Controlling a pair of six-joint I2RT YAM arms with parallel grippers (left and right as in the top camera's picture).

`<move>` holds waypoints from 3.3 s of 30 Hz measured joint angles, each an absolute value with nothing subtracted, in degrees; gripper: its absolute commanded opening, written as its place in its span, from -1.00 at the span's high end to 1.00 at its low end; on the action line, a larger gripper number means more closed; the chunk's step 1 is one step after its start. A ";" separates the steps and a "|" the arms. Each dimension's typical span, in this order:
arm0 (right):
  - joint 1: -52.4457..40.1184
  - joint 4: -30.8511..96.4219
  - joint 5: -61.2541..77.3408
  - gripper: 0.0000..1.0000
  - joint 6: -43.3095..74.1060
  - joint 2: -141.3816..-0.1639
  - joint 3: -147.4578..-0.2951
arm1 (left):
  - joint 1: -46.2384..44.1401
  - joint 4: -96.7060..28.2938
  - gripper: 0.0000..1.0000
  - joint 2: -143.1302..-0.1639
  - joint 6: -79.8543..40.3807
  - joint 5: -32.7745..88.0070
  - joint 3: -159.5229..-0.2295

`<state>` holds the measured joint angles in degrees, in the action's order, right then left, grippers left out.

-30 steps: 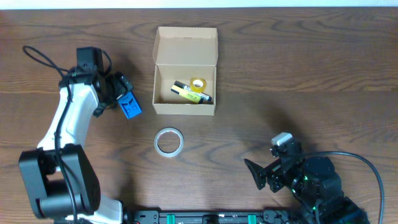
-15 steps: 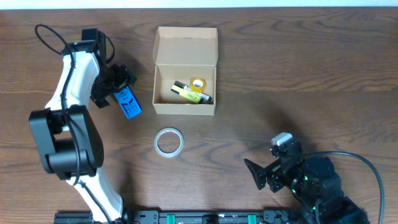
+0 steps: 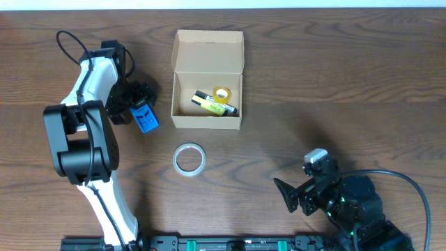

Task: Pack container
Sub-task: 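Reach the left gripper to the blue duster and grasp it, then lift the blue duster over the box and release it inside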

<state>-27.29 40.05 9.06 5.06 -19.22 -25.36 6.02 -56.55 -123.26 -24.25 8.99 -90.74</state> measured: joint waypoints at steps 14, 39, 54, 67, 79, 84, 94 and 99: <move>-27.29 40.03 9.06 -0.99 5.06 -19.22 -25.36 | 6.02 -53.58 0.21 -123.57 -22.37 8.82 -90.74; -27.29 40.05 9.06 -0.99 5.06 -19.22 -25.36 | 5.82 -69.38 0.70 -117.84 -13.74 18.09 -104.81; -27.29 40.05 9.06 -0.99 5.06 -19.20 -25.36 | -11.62 -70.19 0.52 -107.74 10.92 17.93 -110.50; -27.29 40.03 9.06 -0.99 5.06 -19.22 -25.36 | -20.49 -63.35 0.51 -107.79 22.98 7.03 -110.50; -27.29 40.05 9.06 -0.99 5.06 -19.22 -25.36 | -21.06 -63.75 0.51 -118.98 24.29 5.56 -110.50; -27.29 40.05 9.04 -0.98 5.08 -19.22 -25.36 | -22.26 -64.99 0.52 -121.91 24.29 6.26 -110.50; -27.29 40.03 9.06 -0.99 5.06 -19.22 -25.36 | -23.68 -68.55 0.51 -122.72 24.45 7.14 -110.50; -27.29 40.05 9.06 -0.99 5.06 -19.20 -25.36 | -23.68 -69.01 0.17 -123.42 24.49 7.11 -110.50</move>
